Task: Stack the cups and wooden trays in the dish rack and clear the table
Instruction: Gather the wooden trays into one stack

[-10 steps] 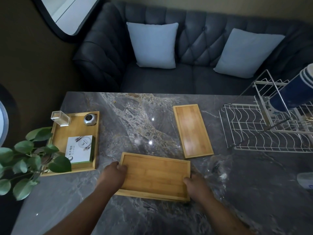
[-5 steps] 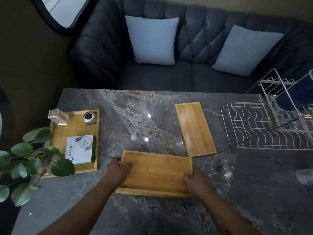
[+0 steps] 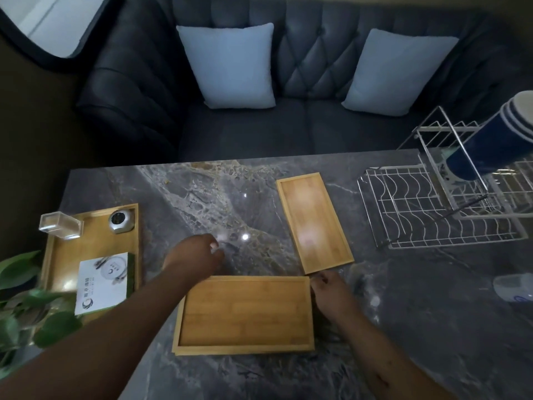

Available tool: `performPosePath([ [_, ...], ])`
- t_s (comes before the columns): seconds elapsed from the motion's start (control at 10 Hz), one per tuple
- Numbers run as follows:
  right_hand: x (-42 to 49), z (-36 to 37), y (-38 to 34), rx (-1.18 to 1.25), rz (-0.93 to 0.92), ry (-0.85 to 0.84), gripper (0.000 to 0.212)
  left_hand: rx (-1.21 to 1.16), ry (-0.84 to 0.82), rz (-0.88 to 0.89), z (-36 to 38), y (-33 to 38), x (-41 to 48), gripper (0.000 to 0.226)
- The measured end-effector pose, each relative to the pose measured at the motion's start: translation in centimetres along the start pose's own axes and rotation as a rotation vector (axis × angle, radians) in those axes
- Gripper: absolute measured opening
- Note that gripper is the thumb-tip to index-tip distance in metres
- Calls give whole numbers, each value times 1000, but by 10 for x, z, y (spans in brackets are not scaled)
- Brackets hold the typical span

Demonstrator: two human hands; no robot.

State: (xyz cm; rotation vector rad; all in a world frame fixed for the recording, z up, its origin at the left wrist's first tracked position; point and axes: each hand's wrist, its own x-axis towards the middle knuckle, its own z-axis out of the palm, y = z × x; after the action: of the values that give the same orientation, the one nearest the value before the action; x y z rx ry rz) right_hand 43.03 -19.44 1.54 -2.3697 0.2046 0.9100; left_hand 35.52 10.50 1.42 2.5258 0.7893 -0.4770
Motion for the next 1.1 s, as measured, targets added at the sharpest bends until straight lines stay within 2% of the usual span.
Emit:
performPosePath([
  [0.1, 19, -6, 1, -12, 43, -64, 25, 132, -98, 42, 5, 38, 39, 28],
  [0.3, 45, -18, 7, -5, 53, -149, 29, 197, -90, 82, 21, 109, 105, 24],
  [0.5, 61, -35, 11, 66, 76, -227, 17, 189, 25, 31, 23, 170, 163, 59],
  [0.6, 66, -42, 13, 116, 120, -252, 14, 218, 35, 23, 23, 185, 178, 68],
  [0.7, 69, -40, 15, 318, 249, -218, 19, 326, 9, 84, 23, 204, 193, 74],
  [0.8, 74, -37, 20, 369, 258, -255, 18, 399, -11, 145, 26, 212, 196, 72],
  [1.0, 78, -41, 11, 363, 316, -340, 27, 166, 50, 125, 15, 209, 191, 61],
  [1.1, 76, -44, 6, 362, 292, -299, 24, -24, 67, 132, -7, 202, 185, 44],
])
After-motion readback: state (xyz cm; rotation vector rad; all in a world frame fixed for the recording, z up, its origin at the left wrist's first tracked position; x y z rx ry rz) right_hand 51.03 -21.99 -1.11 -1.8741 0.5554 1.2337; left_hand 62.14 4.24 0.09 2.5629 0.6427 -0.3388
